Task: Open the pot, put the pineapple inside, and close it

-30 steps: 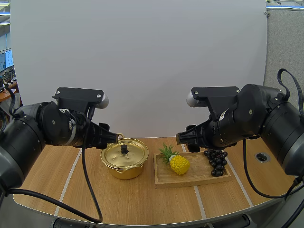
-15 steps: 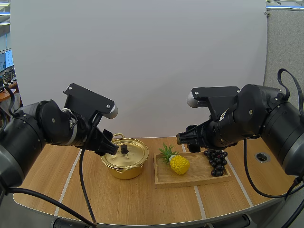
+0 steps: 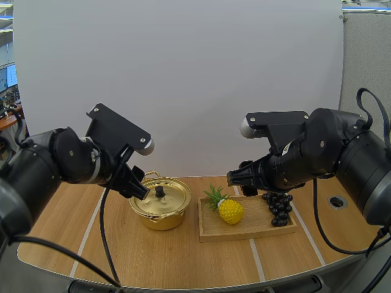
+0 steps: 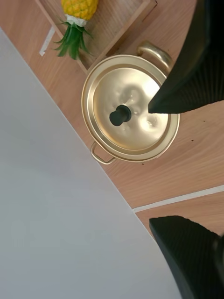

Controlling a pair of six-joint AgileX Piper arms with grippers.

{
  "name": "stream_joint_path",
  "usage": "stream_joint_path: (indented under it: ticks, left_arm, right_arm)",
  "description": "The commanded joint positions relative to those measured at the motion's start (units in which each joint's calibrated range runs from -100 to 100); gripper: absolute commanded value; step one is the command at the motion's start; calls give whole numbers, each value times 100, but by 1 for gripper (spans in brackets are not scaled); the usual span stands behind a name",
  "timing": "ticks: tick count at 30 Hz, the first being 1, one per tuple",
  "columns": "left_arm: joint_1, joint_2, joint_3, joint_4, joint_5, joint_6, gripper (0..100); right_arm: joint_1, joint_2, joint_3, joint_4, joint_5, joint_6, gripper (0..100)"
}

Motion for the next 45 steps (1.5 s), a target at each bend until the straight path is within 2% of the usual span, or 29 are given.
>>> stream_joint_path:
  ticks: [1,8,12,19,25,32,45]
  left_arm:
    - [-4,562,-181,-201,-90,305,100]
    - [-11,1760,-726,-990,176,1123,100]
    - [-19,2409,-1196,-1326,802,1360,100]
    - [-19,3564,-2139,-1324,1880,1433,100]
    - [-24,4307,-2551,-1324,2194,1433,100]
    - [-229,4849,-2603,-1293,1923,1433,100]
    - [-229,5435,-3028,-1281,1805,1287,100]
  right_arm:
    - [4,-28,-38,-42,18,-37,100]
    - [4,-28,-38,-42,18,-37,100]
    - [4,-28,-38,-42,18,-37,100]
    - [4,-28,-38,-30,18,-37,100]
    - [4,-28,-38,-30,18,-37,100]
    - [4,-28,-38,-30,18,-37,100]
    - [4,-28,-38,-30,18,-37,100]
